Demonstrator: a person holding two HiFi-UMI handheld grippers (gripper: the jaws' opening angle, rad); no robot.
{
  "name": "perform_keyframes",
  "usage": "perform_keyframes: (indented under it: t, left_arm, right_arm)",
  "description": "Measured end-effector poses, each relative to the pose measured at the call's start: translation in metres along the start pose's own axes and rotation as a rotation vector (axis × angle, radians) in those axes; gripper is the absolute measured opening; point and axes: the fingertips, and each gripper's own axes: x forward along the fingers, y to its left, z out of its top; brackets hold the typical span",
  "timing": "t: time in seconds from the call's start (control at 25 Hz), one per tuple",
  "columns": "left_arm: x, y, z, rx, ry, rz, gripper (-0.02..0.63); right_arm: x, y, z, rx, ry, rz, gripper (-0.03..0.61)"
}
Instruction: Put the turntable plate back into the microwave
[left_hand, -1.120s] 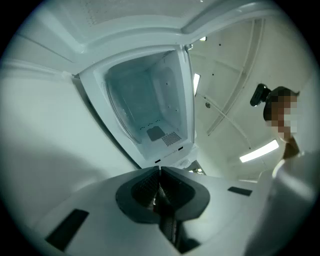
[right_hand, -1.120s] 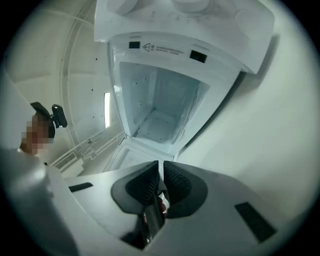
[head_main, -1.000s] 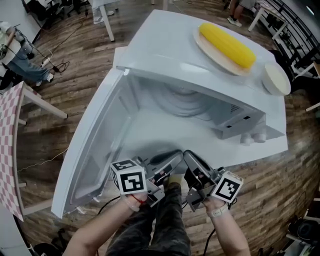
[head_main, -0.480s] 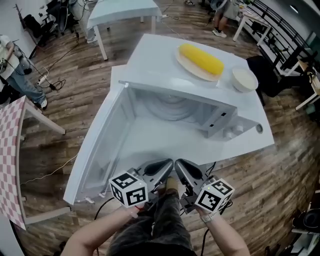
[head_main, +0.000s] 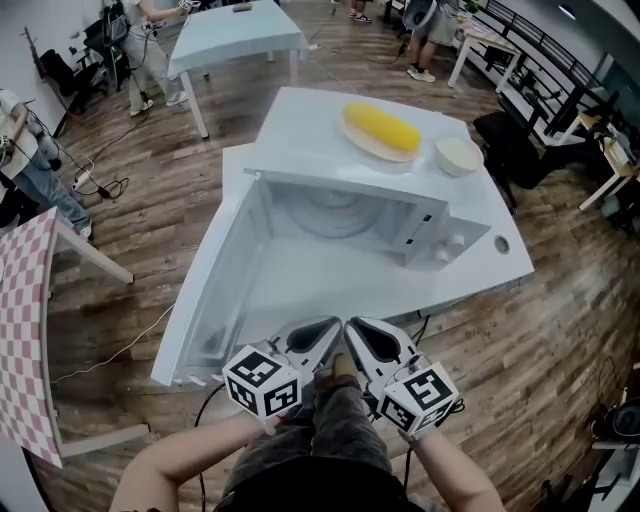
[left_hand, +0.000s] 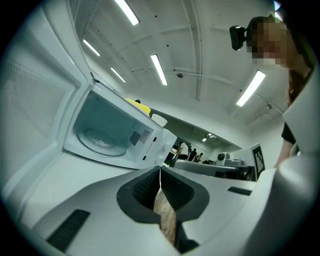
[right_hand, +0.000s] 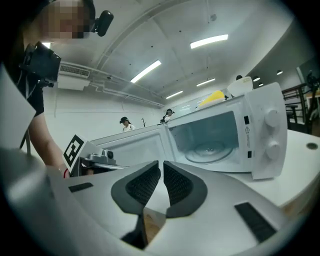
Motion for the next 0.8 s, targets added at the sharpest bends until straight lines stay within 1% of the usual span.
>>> perform_keyframes:
  t: [0.12,0.28,0.36,0.4,0.48,0.56,0.68,0.8]
  left_arm:
    - [-0.012,-0.011,0.005,0.032,-0.017,0.003,0.017]
    - [-0.030,-0.026,0.010,0.026,-0.041,-0.006,0.017]
    - [-0.040,-0.035,0.012,0.041,-0.049,-0.017,0.017]
    - [-0.044,-0.040,0.013,0.067,-0.049,-0.023,0.017]
    - [-0.052,-0.048,0.015,0.161,-0.050,-0.027,0.017]
    - [-0.060,-0.051,0.018,0.250,-0.071,0.003,0.017]
    - [-0.074,-0.044,0.027,0.300,-0.126,0.085,0.017]
    - [-0.083,-0.045,0.032,0.369,-0.142,0.137,0.017]
  right_arm:
    - [-0.012,0.013,0.006,-0.036,-0.016,-0.015,0.048]
    - [-0.024,0.030,0.015,-0.084,-0.036,-0.024,0.048]
    - [-0.030,0.038,0.021,-0.108,-0.051,-0.029,0.048]
    - [-0.033,0.042,0.023,-0.120,-0.059,-0.031,0.048]
    - [-0.037,0.050,0.029,-0.145,-0.086,-0.035,0.048]
    - [-0.038,0.058,0.036,-0.175,-0.126,-0.044,0.048]
    - [-0.041,0.065,0.033,-0.204,-0.126,-0.068,0.048]
    - [-0.047,0.067,0.027,-0.200,-0.105,-0.086,0.048]
